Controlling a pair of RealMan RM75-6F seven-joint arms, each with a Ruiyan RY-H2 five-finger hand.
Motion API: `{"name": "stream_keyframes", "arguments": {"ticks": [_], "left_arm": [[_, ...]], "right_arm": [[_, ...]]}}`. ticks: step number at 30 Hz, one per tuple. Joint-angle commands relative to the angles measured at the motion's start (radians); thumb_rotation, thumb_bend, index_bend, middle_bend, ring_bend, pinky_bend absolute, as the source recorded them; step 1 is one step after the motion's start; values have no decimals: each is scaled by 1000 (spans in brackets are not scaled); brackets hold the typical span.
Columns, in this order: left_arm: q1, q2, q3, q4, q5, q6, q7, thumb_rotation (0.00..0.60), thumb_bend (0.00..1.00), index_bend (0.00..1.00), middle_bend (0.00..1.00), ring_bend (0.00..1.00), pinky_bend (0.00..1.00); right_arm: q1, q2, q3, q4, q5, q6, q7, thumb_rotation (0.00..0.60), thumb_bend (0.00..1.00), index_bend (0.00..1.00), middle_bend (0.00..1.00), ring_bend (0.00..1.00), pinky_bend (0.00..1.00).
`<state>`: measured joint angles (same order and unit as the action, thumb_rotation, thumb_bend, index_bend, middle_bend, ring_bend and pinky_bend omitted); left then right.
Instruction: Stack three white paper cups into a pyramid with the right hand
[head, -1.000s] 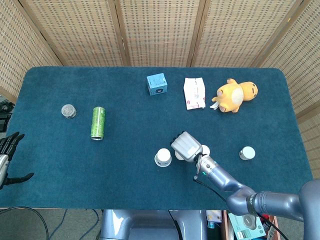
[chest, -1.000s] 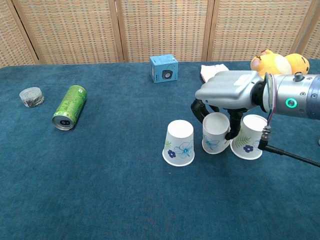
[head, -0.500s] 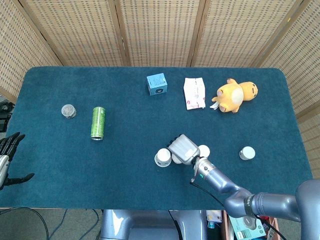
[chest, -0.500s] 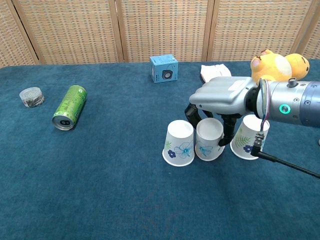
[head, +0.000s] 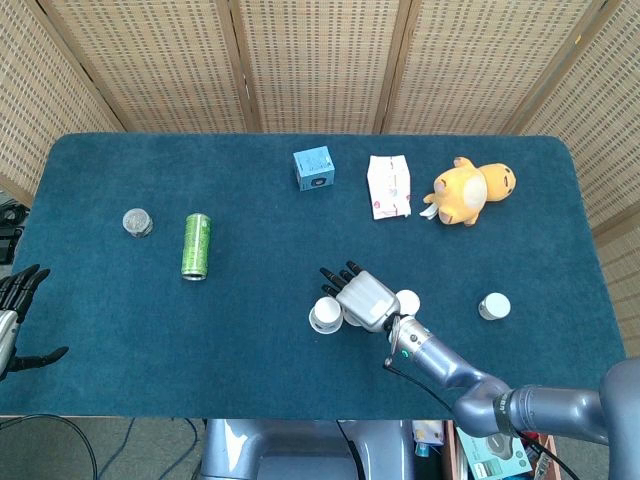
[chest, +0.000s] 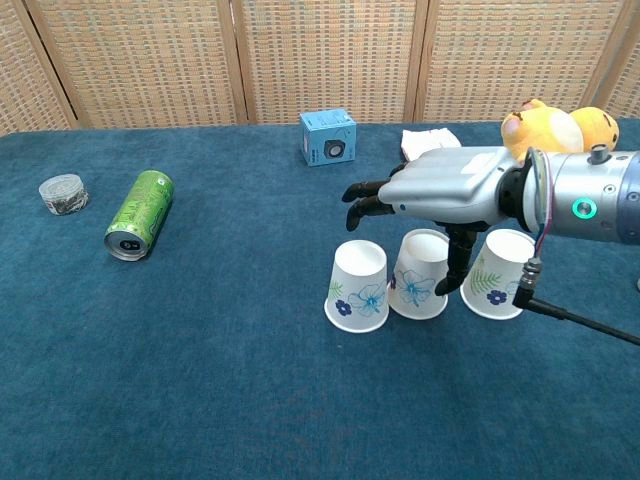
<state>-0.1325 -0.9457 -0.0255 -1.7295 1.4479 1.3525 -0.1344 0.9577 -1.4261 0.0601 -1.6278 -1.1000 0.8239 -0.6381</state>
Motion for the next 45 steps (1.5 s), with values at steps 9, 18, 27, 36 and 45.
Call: {"name": "stream_keyframes", "arguments": {"ticks": [9, 18, 27, 36, 45], "left_arm": [[1, 1, 3, 0, 7, 3, -2, 600, 58, 0, 0, 0, 0], [3, -1, 7, -5, 19, 10, 8, 600, 58, 0, 0, 0, 0], [5, -4, 8, -6, 19, 13, 17, 600, 57, 0, 0, 0, 0], [4, -9, 6, -6, 8, 9, 26, 600, 58, 0, 0, 0, 0], [1, -13, 4, -8, -2, 4, 39, 600, 58, 0, 0, 0, 0]], "right_arm": [[-50, 206, 4, -166, 111, 64, -8, 600, 0, 92, 0, 51, 52], [-102, 292, -44, -163, 144, 9, 93, 600, 0, 88, 27, 51, 54], [-128, 264, -51, -94, 72, -41, 210, 600, 0, 88, 67, 59, 76], [-151, 170, -38, 20, -20, -45, 323, 600, 0, 113, 193, 190, 238], [-154, 94, -29, 102, -65, -41, 362, 600, 0, 265, 336, 313, 308]]}}
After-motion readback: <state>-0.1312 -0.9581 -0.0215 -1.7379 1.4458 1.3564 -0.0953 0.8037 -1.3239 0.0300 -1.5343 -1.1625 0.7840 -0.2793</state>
